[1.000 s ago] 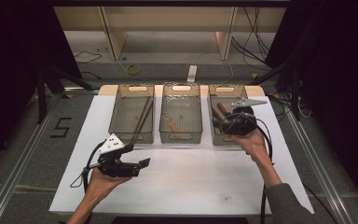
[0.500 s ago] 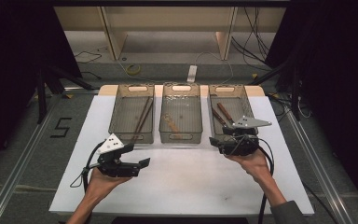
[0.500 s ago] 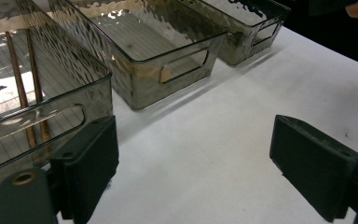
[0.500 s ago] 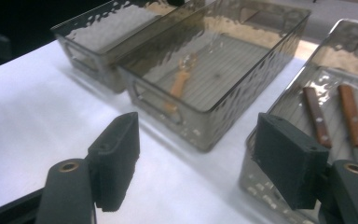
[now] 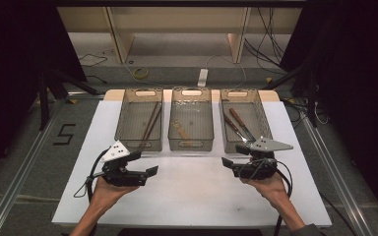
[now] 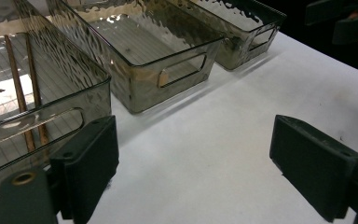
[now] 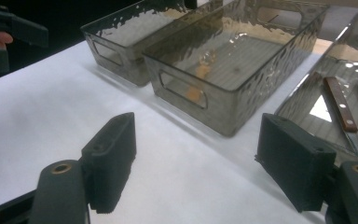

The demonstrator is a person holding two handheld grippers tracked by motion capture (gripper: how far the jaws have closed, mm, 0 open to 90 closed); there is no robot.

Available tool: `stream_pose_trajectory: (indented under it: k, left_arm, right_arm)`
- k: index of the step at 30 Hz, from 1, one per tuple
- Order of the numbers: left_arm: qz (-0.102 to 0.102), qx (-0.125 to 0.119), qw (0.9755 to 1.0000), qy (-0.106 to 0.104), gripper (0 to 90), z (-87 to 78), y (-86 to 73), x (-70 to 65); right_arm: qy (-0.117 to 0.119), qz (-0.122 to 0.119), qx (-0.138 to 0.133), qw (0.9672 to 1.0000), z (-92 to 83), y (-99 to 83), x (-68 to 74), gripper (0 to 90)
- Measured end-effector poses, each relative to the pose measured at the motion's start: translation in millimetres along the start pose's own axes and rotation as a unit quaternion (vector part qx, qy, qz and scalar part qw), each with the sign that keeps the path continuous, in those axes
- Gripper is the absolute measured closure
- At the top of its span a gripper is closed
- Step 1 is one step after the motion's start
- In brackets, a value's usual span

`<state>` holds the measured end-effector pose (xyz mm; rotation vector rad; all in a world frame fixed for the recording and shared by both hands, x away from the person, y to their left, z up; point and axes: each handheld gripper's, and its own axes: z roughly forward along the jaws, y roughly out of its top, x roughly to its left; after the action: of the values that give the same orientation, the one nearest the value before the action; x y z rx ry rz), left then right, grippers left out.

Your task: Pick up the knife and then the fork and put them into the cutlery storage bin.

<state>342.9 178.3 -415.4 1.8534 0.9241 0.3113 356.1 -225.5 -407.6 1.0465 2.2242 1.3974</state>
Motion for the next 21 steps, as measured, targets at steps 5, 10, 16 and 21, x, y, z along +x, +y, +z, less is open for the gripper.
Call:
stream_pose_trajectory:
  k: [5,10,16,21]
  left_arm:
    - [-0.001,-0.003,1.0,-0.003,14.8,-0.3,0.1,0.2]
    - [-0.002,-0.004,1.0,-0.004,14.9,-0.6,0.1,0.3]
    - [-0.003,-0.005,1.0,-0.005,14.8,-0.8,0.2,0.3]
    - [-0.003,-0.006,0.9999,-0.007,14.8,-1.1,0.1,0.2]
  right_arm:
    - [0.007,0.008,-0.004,0.9999,-5.5,-10.8,4.4,27.8]
    - [0.012,0.018,-0.012,0.9997,-10.5,-17.0,7.9,25.2]
    - [0.015,0.023,-0.008,0.9996,-13.3,-26.9,10.6,23.2]
    - [0.015,0.022,-0.002,0.9996,-13.5,-33.8,12.0,21.3]
